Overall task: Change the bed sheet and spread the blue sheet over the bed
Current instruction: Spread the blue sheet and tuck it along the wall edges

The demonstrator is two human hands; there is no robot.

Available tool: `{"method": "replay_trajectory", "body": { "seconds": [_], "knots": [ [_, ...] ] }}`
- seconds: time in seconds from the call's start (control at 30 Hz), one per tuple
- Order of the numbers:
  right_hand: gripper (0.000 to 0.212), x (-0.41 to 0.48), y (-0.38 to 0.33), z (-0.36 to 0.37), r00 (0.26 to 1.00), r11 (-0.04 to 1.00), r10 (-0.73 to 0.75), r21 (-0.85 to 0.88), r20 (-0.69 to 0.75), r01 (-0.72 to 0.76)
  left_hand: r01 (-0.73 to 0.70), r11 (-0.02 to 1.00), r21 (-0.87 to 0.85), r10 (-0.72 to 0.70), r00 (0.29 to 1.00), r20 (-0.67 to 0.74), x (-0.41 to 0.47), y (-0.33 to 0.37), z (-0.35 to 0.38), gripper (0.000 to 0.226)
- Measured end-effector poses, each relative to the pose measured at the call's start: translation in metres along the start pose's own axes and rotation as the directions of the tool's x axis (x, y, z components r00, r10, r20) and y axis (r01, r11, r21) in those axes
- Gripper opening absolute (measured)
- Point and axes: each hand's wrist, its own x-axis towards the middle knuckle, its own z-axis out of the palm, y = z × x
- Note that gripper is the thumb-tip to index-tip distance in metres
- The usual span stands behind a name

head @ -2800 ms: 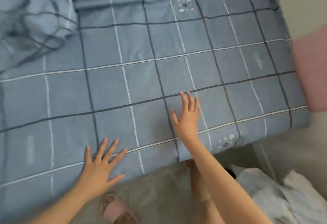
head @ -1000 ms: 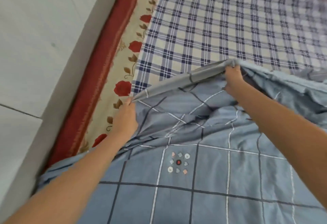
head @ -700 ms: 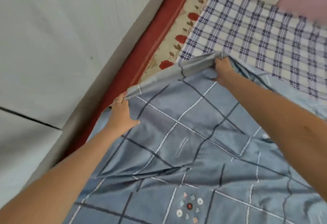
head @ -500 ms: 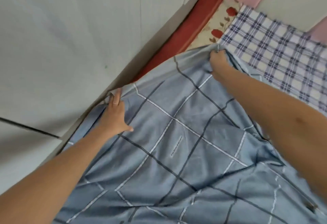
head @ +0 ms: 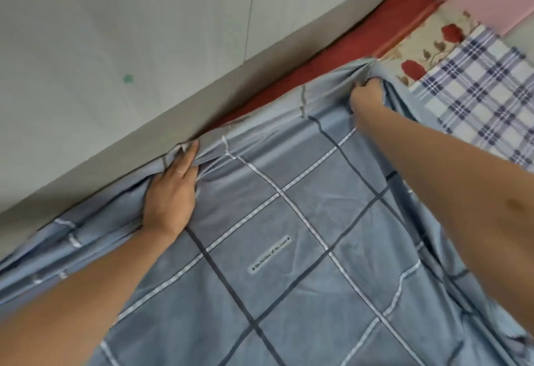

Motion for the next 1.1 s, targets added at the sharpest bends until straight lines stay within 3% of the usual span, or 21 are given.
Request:
{"method": "replay_trajectory", "body": {
  "seconds": [0.07, 0.13, 0.23, 0.33, 0.37, 0.43, 0.53, 0.6, 0.7, 0.77, 0.83, 0.93, 1.0, 1.03, 1.1],
  "knots": [
    [0.055, 0.004, 0.020, 0.013, 0.998, 0.986, -0.033, -0.163, 0.048, 0.040, 0.032, 0.999, 0.013, -0.032, 0.999, 0.038, 0.001, -0.003, 0.006, 0.028],
    [0.065, -0.007, 0.037, 0.023, 0.973, 0.957, -0.071, -0.260, 0.222, 0.129, 0.036, 0.999, 0.005, -0.036, 0.996, 0.085, 0.000, -0.004, 0.006, 0.030],
    [0.083, -0.037, 0.043, 0.029, 0.897, 0.686, -0.197, -0.598, 0.396, 0.414, 0.035, 0.999, -0.007, -0.034, 0.995, 0.099, -0.001, -0.004, 0.006, 0.023],
    [0.106, -0.070, 0.039, 0.026, 0.867, 0.548, -0.157, -0.689, 0.473, 0.475, 0.040, 0.999, -0.004, -0.040, 0.995, 0.089, -0.002, -0.004, 0.006, 0.017],
    [0.103, -0.077, 0.038, 0.024, 0.844, 0.496, -0.132, -0.702, 0.520, 0.510, 0.045, 0.999, -0.009, -0.044, 0.995, 0.085, -0.002, -0.002, 0.007, 0.016],
    [0.073, -0.083, 0.037, 0.024, 0.784, 0.420, -0.113, -0.686, 0.610, 0.595, 0.048, 0.999, 0.021, -0.049, 0.997, 0.056, -0.003, -0.003, 0.007, 0.016],
    [0.036, -0.083, 0.030, 0.033, 0.730, 0.423, -0.114, -0.632, 0.674, 0.649, 0.049, 0.994, 0.096, -0.052, 0.998, 0.036, -0.007, -0.005, 0.008, 0.016],
    [0.025, -0.084, 0.026, 0.036, 0.737, 0.408, -0.140, -0.640, 0.662, 0.652, 0.033, 0.992, 0.124, -0.039, 0.998, 0.042, -0.004, -0.004, 0.009, 0.016],
    [0.015, -0.101, 0.021, 0.037, 0.787, 0.355, -0.227, -0.704, 0.573, 0.615, -0.002, 0.964, 0.264, -0.024, 0.995, 0.095, 0.001, 0.003, -0.003, 0.034],
    [0.022, -0.113, 0.011, 0.036, 0.845, 0.430, -0.273, -0.728, 0.460, 0.535, -0.026, 0.934, 0.356, -0.058, 0.973, 0.224, 0.011, 0.008, -0.021, 0.035],
    [0.023, -0.117, -0.001, 0.041, 0.897, 0.575, -0.250, -0.689, 0.365, 0.441, -0.043, 0.881, 0.471, -0.080, 0.968, 0.239, 0.024, 0.013, -0.045, 0.032],
    [0.019, -0.117, -0.018, 0.058, 0.945, 0.819, -0.158, -0.497, 0.288, 0.288, 0.055, 0.906, 0.419, -0.182, 0.945, 0.270, 0.039, 0.010, -0.059, 0.032],
    [0.014, -0.111, -0.020, 0.074, 0.960, 0.919, -0.099, -0.345, 0.264, 0.189, -0.002, 0.903, 0.430, -0.084, 0.980, 0.181, 0.038, 0.006, -0.057, 0.034],
    [0.014, -0.112, -0.019, 0.082, 0.964, 0.921, -0.065, -0.357, 0.258, 0.158, -0.028, 0.896, 0.442, -0.034, 0.991, 0.133, 0.036, 0.001, -0.052, 0.034],
    [0.014, -0.115, -0.015, 0.090, 0.989, 0.969, -0.048, -0.236, 0.140, 0.080, -0.086, 0.910, 0.406, 0.043, 0.992, 0.116, 0.034, -0.010, -0.033, 0.036]
  ]
}}
